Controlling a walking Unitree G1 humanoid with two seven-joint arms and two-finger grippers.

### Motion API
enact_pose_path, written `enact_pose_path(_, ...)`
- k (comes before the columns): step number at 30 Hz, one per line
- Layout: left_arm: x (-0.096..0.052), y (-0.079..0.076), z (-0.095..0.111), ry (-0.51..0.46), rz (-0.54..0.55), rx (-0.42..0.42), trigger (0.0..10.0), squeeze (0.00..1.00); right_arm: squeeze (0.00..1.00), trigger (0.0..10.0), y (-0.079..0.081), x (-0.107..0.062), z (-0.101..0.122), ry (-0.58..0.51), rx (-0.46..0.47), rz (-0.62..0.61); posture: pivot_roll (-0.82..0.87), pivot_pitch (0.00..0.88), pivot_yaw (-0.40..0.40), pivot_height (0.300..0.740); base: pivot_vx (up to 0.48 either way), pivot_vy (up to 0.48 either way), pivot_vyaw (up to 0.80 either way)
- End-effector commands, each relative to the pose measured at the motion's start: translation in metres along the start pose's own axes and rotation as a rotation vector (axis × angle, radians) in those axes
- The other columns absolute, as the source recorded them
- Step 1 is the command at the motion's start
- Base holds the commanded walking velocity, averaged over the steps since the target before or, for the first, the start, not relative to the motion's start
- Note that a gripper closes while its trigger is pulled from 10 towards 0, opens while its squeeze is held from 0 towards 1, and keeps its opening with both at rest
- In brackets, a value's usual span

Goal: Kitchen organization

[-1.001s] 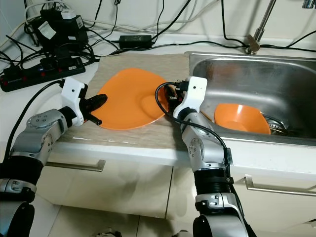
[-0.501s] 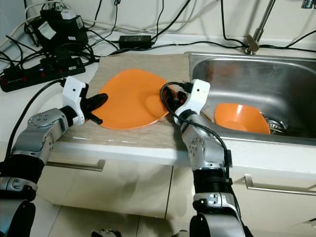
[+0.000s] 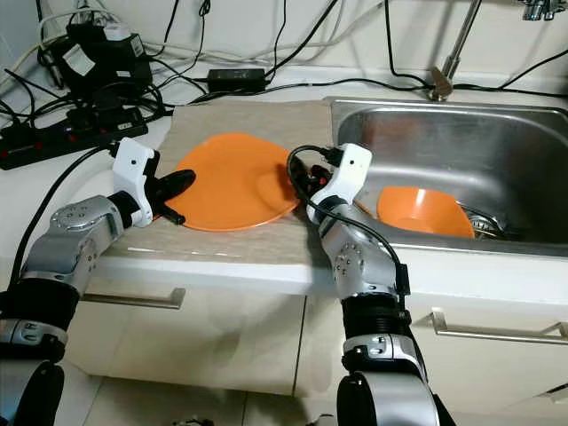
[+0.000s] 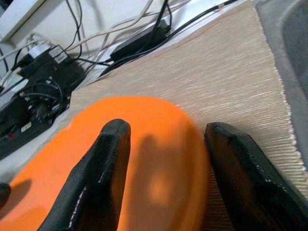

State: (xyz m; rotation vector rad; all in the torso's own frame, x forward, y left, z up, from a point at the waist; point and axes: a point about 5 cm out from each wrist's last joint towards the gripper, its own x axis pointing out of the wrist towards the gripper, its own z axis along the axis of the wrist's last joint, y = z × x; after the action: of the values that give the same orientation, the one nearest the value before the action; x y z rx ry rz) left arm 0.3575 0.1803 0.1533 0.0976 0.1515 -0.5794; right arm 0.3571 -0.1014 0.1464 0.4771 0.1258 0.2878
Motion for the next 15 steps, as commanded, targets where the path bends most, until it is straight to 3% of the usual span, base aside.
enact_pose_path(1, 0.0, -0.004, -0.005, 0.02, -0.016, -0.003, 10.0, 0.0, 0.0, 10.0, 0.009, 0.003, -0.007, 0.037, -0.018, 0.038, -0.04, 0.0, 0.029, 0.715, 0.0, 0.0, 0.0)
enact_pose_path(7, 0.001, -0.005, -0.005, 0.017, -0.019, -0.008, 10.0, 0.0, 0.0, 10.0, 0.012, 0.007, -0.01, 0.041, -0.023, 0.047, -0.04, 0.0, 0.028, 0.715, 0.0, 0.0, 0.0)
enact_pose_path(8, 0.001, -0.005, -0.004, 0.017, -0.019, -0.008, 10.0, 0.0, 0.0, 4.4, 0.012, 0.008, -0.012, 0.047, -0.013, 0.047, -0.04, 0.0, 0.028, 0.715, 0.0, 0.0, 0.0)
enact_pose_path(9, 0.001, -0.005, -0.004, 0.017, -0.019, -0.009, 10.0, 0.0, 0.0, 0.0, 0.012, 0.009, -0.014, 0.052, 0.006, 0.043, -0.04, 0.0, 0.028, 0.715, 0.0, 0.0, 0.0)
enact_pose_path(15, 0.0, -0.003, -0.004, 0.016, -0.015, -0.008, 10.0, 0.0, 0.0, 0.0, 0.01, 0.01, -0.017, 0.062, 0.068, 0.022, -0.04, 0.0, 0.027, 0.715, 0.0, 0.0, 0.0)
